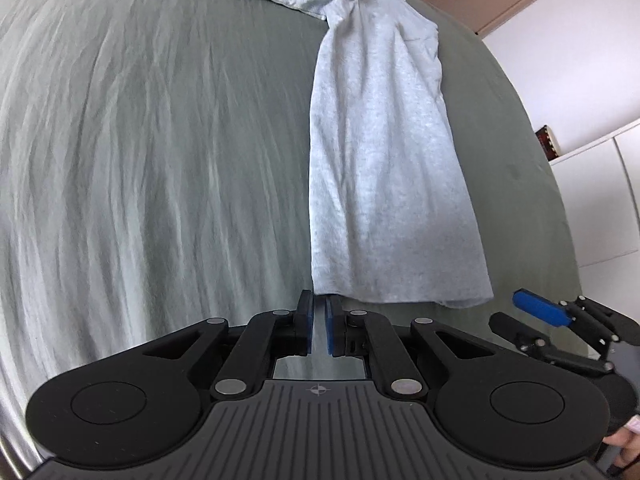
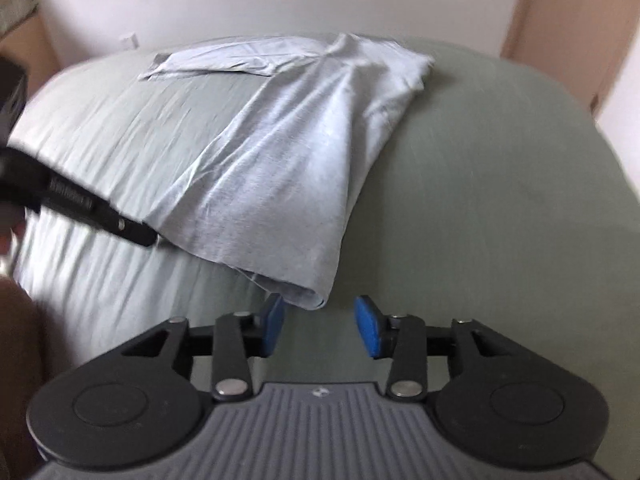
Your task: Fold clothes
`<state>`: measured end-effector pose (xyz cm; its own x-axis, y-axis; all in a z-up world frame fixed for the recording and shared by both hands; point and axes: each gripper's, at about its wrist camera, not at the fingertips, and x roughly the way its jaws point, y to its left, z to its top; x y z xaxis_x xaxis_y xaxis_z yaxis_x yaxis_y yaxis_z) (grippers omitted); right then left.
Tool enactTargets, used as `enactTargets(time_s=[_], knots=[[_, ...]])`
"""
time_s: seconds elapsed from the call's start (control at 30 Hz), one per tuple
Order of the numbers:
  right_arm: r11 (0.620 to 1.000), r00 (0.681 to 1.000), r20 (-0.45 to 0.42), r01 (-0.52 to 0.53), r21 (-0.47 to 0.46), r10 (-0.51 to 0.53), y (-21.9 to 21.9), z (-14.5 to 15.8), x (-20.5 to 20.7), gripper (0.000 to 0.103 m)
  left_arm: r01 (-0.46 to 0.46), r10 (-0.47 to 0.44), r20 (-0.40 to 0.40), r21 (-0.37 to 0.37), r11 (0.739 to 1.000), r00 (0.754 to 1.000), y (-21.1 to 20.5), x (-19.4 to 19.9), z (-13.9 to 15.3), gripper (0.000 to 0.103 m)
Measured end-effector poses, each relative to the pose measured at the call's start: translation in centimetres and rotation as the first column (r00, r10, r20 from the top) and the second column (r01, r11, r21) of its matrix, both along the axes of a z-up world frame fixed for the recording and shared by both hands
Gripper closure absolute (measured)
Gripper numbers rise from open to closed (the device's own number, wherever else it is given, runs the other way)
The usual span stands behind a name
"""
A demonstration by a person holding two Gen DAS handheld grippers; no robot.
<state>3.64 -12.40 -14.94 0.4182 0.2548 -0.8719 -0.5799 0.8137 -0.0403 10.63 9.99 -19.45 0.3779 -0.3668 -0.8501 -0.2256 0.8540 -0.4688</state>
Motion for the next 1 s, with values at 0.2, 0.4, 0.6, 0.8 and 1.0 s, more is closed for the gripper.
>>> enactTargets(time_s=[0.2, 0.4, 0.6, 0.8, 1.0], knots=[[0.994, 0.996, 0.024, -0.088, -0.060, 0.089, 1.3, -1.1, -0.4, 0.060, -0.006, 0.006, 0.030, -0.007, 1.000, 1.000, 0.3, -1.0, 0.9, 0.077], [0.990, 0.992, 0.027, -0.121, -0.066, 0.123, 1.8, -1.1, 0.0, 0.060, -0.005, 0.005, 0.016, 0.014, 1.000, 1.000, 0.0, -0.2, 0.5, 0.074], [0.991, 0.992, 0.019, -0.124, -0.058, 0.125, 2.2, -1.1, 0.2, 0.060, 0.014, -0.014, 0.019, 0.016, 1.000, 1.000, -0.9, 1.2, 0.0, 0.094], [0.993, 0.994, -0.002, -0.109, -0.046, 0.109, 2.0, -1.7, 1.0, 0.060, 0.023, -0.020, 0.072, -0.032, 0.999, 0.997, -1.3, 1.5, 2.1, 0.096], [0.995, 0.995, 0.025, -0.096, -0.042, 0.097, 2.1, -1.5, 1.0, 0.062, 0.039, -0.021, 0.130, -0.136, 0.990, 0.991, -2.4, 3.3, 4.4, 0.096]])
